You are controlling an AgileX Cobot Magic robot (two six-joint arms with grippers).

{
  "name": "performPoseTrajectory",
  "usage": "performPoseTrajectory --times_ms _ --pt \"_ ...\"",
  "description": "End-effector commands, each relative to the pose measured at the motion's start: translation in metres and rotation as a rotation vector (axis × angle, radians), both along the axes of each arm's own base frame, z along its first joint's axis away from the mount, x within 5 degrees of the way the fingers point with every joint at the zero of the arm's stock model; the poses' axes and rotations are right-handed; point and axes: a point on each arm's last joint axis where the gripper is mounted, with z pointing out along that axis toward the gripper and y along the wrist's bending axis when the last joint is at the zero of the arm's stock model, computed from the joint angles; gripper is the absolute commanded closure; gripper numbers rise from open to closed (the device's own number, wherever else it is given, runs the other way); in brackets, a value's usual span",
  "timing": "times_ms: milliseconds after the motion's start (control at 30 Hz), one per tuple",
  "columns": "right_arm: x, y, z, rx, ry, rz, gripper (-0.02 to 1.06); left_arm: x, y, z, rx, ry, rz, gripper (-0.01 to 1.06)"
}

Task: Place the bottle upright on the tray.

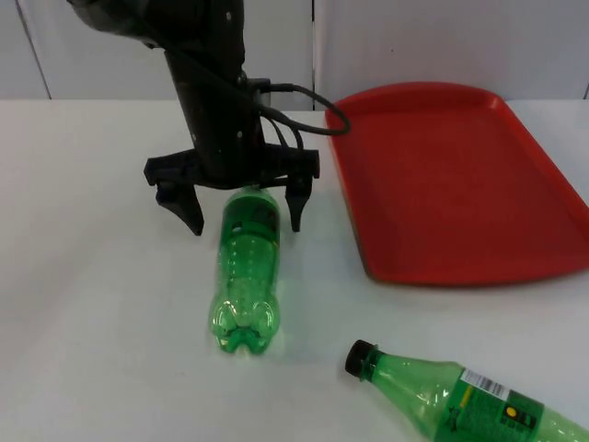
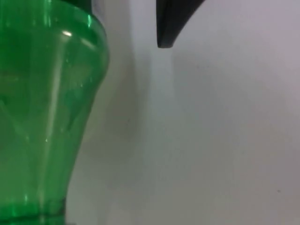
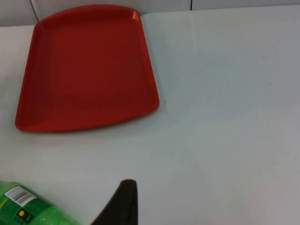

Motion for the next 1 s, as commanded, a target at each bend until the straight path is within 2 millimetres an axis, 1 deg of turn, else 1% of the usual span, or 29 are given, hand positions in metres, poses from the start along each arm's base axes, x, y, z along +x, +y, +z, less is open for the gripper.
performPoseTrajectory --times_ms 0,100,233,433,967 --pt "0.0 0.0 0.0 -0.006 -0.008 -0.007 0.0 0.0 -0.004 -0.002 -0.02 0.0 0.019 0.0" --pt "0.0 0.0 0.0 -0.006 -0.008 -0.007 0.0 0.0 -0.004 -0.012 -0.016 0.014 0.026 0.0" --pt "0.0 0.0 0.0 -0.006 -0.008 -0.007 0.0 0.0 -0.003 -0.018 0.001 0.023 0.027 0.0" --pt "0.0 0.0 0.0 -0.006 -0.008 -0.007 0.0 0.002 -0.005 -0.017 -0.027 0.001 0.058 0.0" --pt "0.0 0.0 0.0 -0.006 -0.008 -0.007 0.0 0.002 -0.005 -0.017 -0.032 0.001 0.057 0.01"
